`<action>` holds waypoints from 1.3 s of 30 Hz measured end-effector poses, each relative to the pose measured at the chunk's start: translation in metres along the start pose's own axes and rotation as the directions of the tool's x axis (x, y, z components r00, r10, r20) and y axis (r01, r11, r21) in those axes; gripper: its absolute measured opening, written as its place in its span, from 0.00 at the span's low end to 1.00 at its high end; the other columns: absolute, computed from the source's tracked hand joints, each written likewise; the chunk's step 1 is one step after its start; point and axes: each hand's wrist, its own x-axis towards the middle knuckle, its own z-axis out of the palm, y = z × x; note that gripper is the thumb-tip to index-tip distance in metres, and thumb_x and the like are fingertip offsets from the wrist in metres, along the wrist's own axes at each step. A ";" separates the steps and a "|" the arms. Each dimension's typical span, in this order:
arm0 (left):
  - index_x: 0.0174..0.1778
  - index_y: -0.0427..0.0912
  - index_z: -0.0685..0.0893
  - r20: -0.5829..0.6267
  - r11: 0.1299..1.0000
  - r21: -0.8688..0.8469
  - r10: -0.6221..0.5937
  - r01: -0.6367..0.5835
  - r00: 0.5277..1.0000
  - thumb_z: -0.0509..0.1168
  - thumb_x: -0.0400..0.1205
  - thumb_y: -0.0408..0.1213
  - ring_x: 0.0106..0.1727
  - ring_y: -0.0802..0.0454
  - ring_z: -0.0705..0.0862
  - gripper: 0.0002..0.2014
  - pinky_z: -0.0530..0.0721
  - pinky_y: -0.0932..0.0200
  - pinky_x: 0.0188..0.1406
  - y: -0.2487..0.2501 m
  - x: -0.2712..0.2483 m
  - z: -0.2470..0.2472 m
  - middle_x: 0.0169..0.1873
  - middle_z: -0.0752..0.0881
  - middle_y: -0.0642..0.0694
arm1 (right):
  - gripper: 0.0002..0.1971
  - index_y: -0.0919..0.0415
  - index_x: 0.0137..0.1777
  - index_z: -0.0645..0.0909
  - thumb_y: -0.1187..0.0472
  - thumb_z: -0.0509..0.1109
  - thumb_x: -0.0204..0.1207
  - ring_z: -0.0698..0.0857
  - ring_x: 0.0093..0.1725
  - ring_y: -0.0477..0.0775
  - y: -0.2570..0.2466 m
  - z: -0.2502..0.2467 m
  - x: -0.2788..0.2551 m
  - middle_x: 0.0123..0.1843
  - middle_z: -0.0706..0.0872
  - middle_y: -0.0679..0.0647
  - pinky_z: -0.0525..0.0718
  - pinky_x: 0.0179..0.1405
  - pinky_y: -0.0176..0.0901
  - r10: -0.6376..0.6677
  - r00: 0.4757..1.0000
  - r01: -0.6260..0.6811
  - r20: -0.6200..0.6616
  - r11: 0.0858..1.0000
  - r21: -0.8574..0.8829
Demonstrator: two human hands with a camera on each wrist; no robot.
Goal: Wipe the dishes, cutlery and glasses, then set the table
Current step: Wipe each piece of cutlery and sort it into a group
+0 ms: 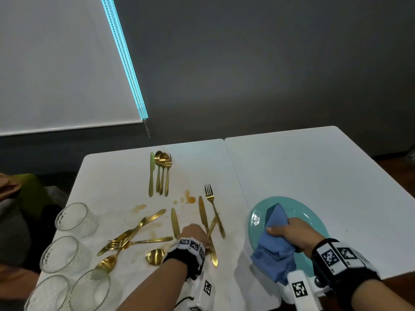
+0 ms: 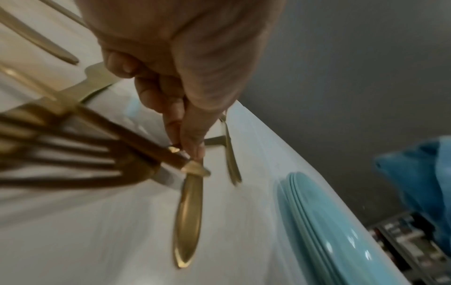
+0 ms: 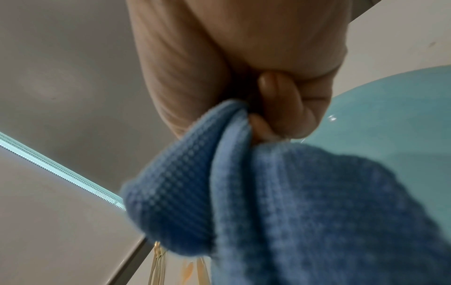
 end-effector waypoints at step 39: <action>0.34 0.48 0.78 -0.182 0.716 -0.633 0.234 -0.296 0.955 0.69 0.78 0.35 0.43 0.53 0.81 0.09 0.78 0.64 0.42 0.039 -0.014 -0.122 0.40 0.84 0.48 | 0.17 0.61 0.46 0.80 0.46 0.72 0.72 0.82 0.41 0.54 -0.120 0.103 0.019 0.46 0.85 0.58 0.76 0.31 0.35 -0.258 0.940 0.331 0.221 0.847 -0.416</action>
